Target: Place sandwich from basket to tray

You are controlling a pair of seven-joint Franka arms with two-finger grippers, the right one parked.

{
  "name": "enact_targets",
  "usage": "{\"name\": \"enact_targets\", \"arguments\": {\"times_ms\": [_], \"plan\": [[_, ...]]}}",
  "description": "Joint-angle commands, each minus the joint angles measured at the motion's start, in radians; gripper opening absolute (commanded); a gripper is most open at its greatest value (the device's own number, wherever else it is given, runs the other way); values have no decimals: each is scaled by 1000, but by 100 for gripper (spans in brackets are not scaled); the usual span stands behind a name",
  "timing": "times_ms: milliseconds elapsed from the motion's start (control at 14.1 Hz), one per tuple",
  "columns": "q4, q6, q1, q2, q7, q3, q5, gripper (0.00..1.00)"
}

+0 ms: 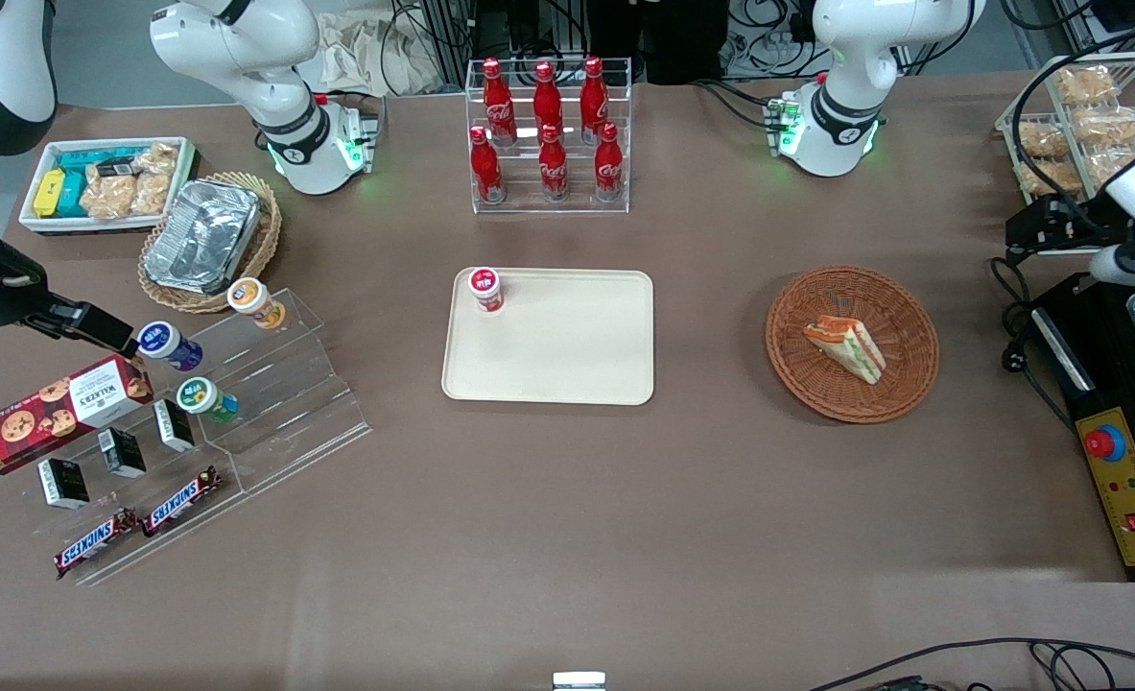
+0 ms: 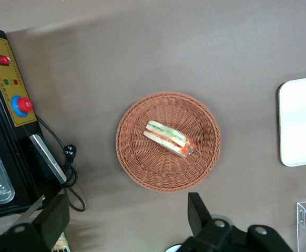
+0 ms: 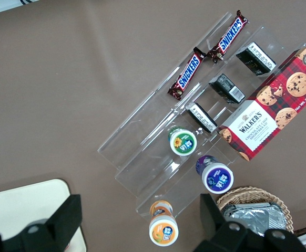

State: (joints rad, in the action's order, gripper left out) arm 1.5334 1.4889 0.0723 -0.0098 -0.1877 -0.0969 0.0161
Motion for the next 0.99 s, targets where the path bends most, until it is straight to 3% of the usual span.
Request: {"name": "enact_targets", "arguments": {"times_ms": [0, 354, 567, 921], "plan": [[-24, -15, 14, 7, 2, -4, -10, 100], [-3, -27, 18, 1, -15, -3, -14, 100], [140, 19, 70, -84, -29, -1, -90, 100], [440, 238, 0, -203, 149, -9, -74, 100]]}}
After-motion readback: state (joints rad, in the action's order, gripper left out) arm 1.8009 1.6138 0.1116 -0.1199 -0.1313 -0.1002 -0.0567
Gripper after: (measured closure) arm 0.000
